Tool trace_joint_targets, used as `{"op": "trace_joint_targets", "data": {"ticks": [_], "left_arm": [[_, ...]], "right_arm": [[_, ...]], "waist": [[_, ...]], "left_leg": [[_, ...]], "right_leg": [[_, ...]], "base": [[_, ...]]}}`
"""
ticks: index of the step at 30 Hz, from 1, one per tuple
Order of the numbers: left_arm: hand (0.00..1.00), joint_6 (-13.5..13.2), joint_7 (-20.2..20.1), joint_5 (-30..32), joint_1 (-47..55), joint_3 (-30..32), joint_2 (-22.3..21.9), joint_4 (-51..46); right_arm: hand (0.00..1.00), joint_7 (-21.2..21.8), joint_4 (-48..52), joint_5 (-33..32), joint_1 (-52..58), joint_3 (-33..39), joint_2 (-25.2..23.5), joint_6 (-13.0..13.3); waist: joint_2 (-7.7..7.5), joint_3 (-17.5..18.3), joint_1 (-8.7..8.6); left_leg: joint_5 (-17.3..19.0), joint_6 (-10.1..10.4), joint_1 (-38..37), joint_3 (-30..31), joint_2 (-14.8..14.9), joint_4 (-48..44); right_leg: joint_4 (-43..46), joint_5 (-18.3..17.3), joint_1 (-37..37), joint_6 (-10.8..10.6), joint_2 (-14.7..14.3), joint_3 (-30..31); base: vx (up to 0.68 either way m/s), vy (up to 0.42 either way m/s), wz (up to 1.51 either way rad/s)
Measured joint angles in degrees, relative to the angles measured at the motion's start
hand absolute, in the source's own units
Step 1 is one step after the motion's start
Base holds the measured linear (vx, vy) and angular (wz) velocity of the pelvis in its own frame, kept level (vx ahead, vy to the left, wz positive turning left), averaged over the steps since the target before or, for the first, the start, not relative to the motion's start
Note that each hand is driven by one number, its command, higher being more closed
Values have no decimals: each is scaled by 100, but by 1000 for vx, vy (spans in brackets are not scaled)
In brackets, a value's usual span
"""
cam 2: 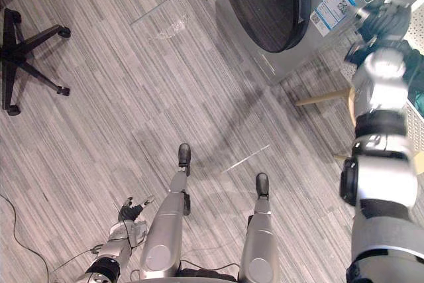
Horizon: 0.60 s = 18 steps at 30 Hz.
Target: Pick up the laundry basket with both hands and put the clothes into the washing machine.
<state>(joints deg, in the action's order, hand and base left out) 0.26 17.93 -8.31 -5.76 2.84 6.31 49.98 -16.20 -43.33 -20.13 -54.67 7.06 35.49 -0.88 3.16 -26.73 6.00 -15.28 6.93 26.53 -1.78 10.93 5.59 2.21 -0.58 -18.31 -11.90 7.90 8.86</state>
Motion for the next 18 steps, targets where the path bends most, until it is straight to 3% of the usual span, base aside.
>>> {"op": "trace_joint_targets", "data": {"ticks": [6, 13, 18], "left_arm": [[0, 90, 48, 21, -2, 43, 68, -3], [0, 206, 107, 246, 1, 250, 120, -18], [0, 218, 109, 301, 2, 387, 155, -23]], "right_arm": [[0, 123, 979, 42, 1891, -325, -1350, -41], [0, 631, 2058, 47, 2757, -986, -1863, 51], [0, 658, 2282, -76, 2743, -1067, -2055, 173]], "waist": [[-167, -96, -60], [-392, -145, -89], [-518, -122, -60]], "left_leg": [[-7, 9, 2, -34, 0, -3], [25, -4, 1, -54, -7, -6], [25, -4, 3, -29, -25, -9]], "right_leg": [[-2, -14, -18, -5, 11, 22], [9, -17, -38, -9, 24, 44], [42, -33, -38, -16, 33, 32]], "base": [[35, -51, -2], [5, -20, -1], [1, -8, 2]]}}
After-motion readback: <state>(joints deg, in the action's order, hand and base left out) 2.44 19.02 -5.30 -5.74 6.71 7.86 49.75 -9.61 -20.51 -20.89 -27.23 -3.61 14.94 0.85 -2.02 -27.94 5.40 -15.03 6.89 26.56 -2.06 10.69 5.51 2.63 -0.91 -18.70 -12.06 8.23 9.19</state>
